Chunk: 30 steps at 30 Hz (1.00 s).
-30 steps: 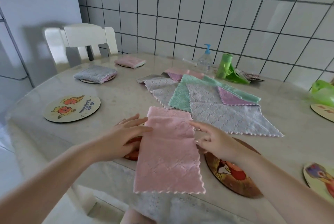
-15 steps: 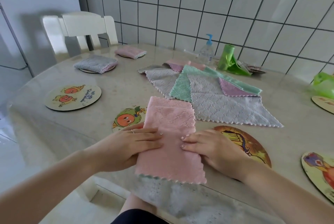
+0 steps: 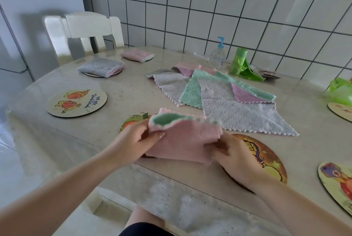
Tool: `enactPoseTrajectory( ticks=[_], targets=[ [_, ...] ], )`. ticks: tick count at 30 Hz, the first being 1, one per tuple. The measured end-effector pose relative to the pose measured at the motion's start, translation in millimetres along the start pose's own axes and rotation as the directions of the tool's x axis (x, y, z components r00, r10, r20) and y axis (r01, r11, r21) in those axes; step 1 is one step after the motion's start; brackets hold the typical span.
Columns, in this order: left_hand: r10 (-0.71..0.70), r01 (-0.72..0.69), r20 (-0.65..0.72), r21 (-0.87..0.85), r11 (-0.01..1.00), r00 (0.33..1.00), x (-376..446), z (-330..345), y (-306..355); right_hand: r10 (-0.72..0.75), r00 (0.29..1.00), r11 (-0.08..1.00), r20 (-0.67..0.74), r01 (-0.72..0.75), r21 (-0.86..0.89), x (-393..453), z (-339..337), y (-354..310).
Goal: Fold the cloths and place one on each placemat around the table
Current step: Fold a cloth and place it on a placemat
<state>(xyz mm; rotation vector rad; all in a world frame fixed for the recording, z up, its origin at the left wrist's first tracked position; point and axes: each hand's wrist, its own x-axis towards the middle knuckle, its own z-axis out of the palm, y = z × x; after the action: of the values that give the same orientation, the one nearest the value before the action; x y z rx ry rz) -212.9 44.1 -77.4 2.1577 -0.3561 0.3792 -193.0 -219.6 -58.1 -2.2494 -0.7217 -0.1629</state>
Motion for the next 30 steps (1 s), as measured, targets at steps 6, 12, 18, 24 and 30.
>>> enactPoseTrajectory(
  ticks=[6, 12, 18, 24, 30],
  targets=[
    [-0.195, 0.193, 0.008, -0.155, 0.969, 0.981, 55.8, 7.6, -21.1, 0.265, 0.963, 0.956, -0.048, -0.257, 0.139, 38.9, 8.0, 10.7],
    [-0.210, 0.216, 0.097, -0.055, 0.975, 0.973, 72.9, 10.4, -30.0, 0.293, 0.949, 0.955, 0.115, -0.295, 0.001, 56.1, 8.7, 24.3],
    [-0.124, 0.116, 0.131, 0.072, 0.991, 0.984, 71.4, 7.6, -29.9, 0.328, 0.930, 0.944, 0.164, -0.317, -0.088, 65.2, 8.0, 25.8],
    [-0.214, 0.195, 0.123, 0.150, 0.969, 0.969, 75.6, 8.2, -25.9, 0.340, 0.927, 0.939, 0.155, -0.327, -0.104, 70.8, 9.0, 28.7],
    [-0.329, 0.295, 0.238, 0.169, 0.940, 0.914, 88.6, 4.2, -18.4, 0.355, 0.922, 0.931, 0.155, -0.336, -0.140, 75.3, 10.1, 30.7]
  ],
)
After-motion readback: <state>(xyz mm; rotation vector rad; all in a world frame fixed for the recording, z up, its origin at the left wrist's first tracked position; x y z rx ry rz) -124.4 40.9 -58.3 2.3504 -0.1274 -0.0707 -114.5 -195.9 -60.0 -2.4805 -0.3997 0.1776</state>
